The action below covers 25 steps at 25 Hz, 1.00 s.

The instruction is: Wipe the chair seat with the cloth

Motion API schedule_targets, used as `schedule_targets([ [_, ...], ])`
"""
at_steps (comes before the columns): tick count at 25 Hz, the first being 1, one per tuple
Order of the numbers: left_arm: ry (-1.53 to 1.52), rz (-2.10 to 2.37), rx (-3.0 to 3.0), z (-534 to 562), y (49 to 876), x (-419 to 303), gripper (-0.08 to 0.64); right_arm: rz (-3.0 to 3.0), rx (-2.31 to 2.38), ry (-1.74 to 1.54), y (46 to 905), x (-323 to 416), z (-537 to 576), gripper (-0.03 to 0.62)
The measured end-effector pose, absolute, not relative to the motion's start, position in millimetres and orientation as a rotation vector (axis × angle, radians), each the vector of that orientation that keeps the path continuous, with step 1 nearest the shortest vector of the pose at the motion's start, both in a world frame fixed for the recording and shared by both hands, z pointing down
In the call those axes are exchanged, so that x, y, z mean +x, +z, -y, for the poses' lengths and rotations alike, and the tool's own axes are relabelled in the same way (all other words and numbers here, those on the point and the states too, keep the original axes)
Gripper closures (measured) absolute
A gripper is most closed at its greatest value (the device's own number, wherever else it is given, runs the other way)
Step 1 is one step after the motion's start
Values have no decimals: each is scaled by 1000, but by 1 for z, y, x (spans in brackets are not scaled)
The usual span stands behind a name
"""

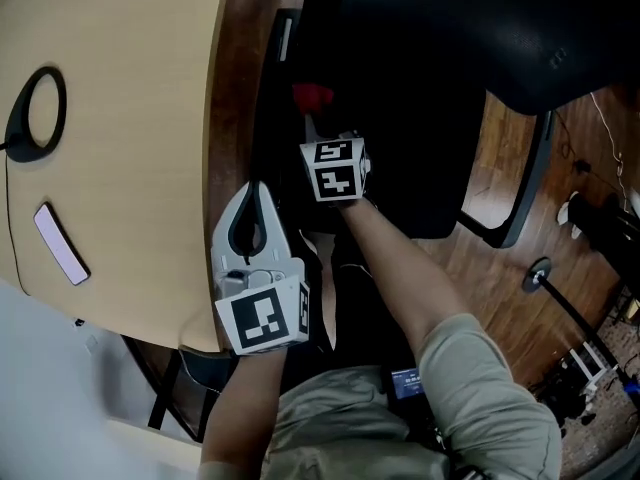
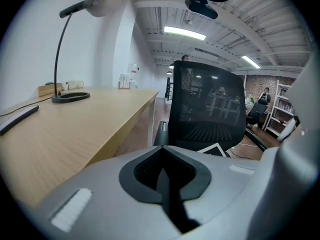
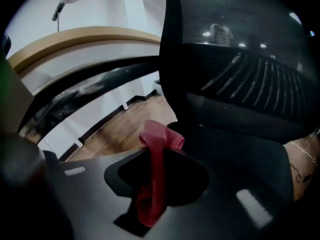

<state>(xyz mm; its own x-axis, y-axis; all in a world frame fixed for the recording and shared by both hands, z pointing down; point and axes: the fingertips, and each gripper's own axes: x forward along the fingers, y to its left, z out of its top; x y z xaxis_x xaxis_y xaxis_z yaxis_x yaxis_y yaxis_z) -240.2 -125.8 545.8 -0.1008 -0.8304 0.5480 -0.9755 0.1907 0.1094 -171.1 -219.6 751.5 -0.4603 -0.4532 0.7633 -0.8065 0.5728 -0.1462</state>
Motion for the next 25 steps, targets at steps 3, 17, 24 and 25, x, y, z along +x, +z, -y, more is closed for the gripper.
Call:
schedule_targets([
  [3,368,1999,1651,135,558,-243,554,2114,958,646,771,-180,222,511],
  [17,419,1863,1781,177,576,-114,554,2016,1118,677,794,-27,267,512],
  [24,443,1702,1907,192,585,-27,554,1841,1362,722,795,117,278,514],
  [25,447,1682,1921,193,587,-17,554,1816,1393,727,795,135,277,514],
])
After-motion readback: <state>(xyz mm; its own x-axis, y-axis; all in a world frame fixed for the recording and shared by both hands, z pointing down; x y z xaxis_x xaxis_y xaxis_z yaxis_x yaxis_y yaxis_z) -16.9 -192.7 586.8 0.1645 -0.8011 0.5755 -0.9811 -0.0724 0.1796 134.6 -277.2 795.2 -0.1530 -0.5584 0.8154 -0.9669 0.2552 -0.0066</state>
